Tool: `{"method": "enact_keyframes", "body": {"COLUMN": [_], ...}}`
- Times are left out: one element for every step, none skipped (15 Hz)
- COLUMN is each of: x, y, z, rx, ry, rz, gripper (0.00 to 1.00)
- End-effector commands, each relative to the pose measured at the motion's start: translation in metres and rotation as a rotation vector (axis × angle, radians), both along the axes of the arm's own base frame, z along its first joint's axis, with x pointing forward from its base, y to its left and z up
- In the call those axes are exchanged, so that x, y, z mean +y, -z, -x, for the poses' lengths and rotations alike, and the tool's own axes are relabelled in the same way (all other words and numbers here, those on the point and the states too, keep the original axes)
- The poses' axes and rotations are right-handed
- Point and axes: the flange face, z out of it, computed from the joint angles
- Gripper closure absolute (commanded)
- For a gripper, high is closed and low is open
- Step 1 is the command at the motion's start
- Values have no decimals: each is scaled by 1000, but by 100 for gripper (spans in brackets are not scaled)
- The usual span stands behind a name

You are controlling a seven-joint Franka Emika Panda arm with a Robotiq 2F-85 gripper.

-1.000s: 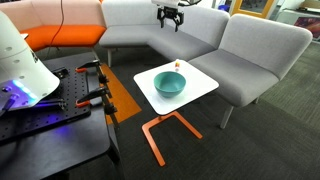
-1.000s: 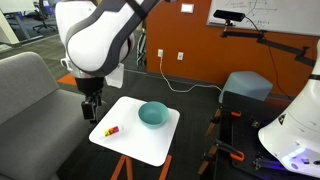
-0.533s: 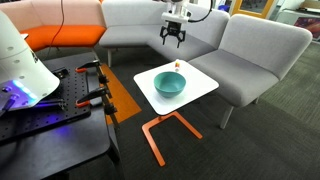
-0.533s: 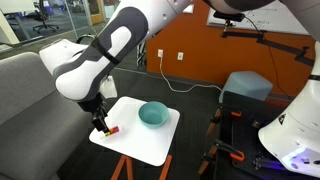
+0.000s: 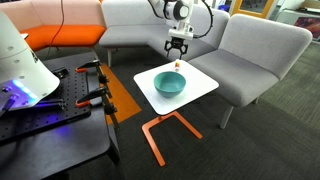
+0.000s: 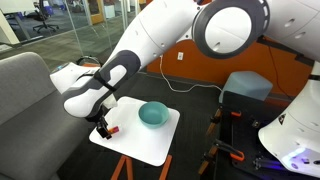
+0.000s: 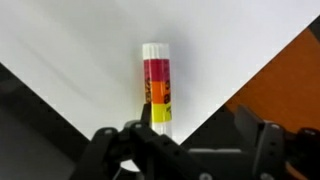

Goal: Put the paper glue in the bowl

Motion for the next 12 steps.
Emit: {"method": "enact_keyframes", "body": {"x": [-4,-5,-7,-9,-10,-11,-11,-10,-9,-6,-4,-3], "y": [15,19,22,23,23,24,24,25,24,19,17,13], "z": [-9,-10,-10,-12,-13,-13,-14,-14,-15,-17,-19,-21], "rx": [23,30,36,39,45,51,56,59,60,56,50,39], "ry": [-28,-24,-29,-29,-28,-29,-30,-35,-38,-42,-51,-51], "rz": [4,7,10,15,19,21,20,18,13,1,-7,-14], "gripper": [41,51,58,66,73,82,88,95,100,100,70,70]}}
